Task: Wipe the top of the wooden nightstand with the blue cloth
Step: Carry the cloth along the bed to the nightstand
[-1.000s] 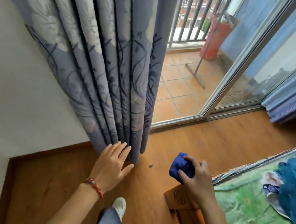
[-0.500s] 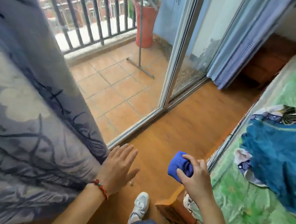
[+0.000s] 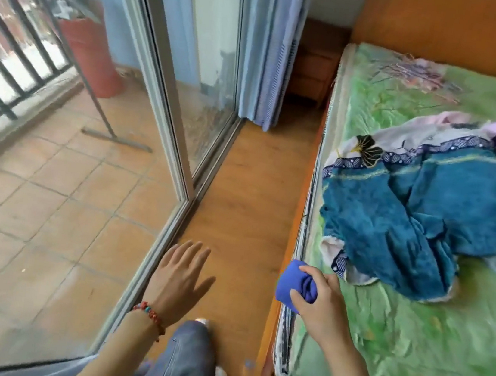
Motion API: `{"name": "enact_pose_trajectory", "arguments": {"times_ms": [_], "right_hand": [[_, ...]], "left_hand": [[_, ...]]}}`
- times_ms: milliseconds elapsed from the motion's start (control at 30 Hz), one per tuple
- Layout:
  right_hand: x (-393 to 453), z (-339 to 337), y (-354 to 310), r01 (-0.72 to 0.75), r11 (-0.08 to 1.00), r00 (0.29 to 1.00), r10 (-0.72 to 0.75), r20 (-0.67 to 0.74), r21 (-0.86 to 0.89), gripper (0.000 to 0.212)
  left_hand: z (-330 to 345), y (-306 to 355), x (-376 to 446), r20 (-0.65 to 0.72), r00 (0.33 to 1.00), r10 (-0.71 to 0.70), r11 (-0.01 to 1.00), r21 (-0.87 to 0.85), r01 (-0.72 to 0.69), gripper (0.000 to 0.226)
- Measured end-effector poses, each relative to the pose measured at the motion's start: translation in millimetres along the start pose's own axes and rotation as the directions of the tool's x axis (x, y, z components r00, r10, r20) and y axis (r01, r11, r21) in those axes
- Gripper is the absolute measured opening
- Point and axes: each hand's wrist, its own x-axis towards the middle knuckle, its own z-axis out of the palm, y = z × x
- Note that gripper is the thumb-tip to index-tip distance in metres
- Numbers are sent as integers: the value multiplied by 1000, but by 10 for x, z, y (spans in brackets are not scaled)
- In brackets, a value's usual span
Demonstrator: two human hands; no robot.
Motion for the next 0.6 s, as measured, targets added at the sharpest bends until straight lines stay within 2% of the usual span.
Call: {"name": "enact_pose_trajectory", "arguments": {"times_ms": [200,600], "right_hand": [[732,42,-114,-84,996,991,86,-98,24,39],[2484,22,-692,-141,988,964,151,-217,64,39]], "left_hand": [[-63,-396,985,52,996,70,997,-16,-70,77],[-483,-1014,3002,105,983,150,988,1,-151,80]]}}
